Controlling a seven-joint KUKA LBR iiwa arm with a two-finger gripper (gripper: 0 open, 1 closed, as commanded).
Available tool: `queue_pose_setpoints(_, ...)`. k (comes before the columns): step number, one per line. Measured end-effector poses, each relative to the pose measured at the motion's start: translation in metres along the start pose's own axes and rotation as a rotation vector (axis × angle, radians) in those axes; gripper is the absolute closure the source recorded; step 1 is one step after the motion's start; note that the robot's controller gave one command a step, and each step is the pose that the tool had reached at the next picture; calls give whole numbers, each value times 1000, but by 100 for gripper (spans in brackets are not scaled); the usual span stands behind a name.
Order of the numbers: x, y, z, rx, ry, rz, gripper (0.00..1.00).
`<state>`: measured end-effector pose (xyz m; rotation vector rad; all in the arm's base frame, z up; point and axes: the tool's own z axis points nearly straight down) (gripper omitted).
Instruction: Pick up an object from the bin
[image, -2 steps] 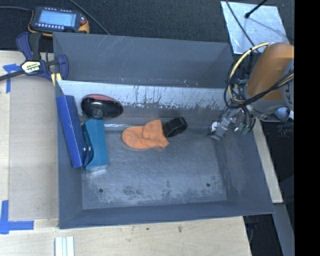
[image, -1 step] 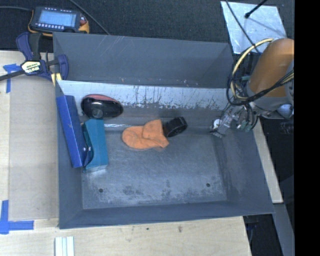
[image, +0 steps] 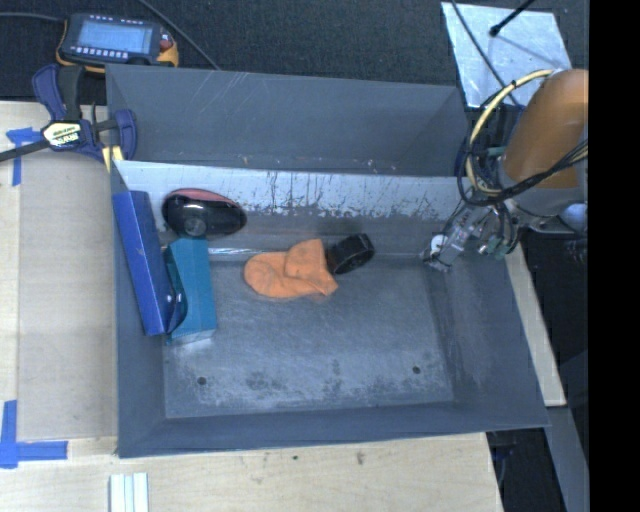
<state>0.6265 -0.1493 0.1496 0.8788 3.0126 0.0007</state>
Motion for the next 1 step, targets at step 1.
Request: queue_pose_setpoints(1, 0, 0, -14, 0, 0, 0, 100)
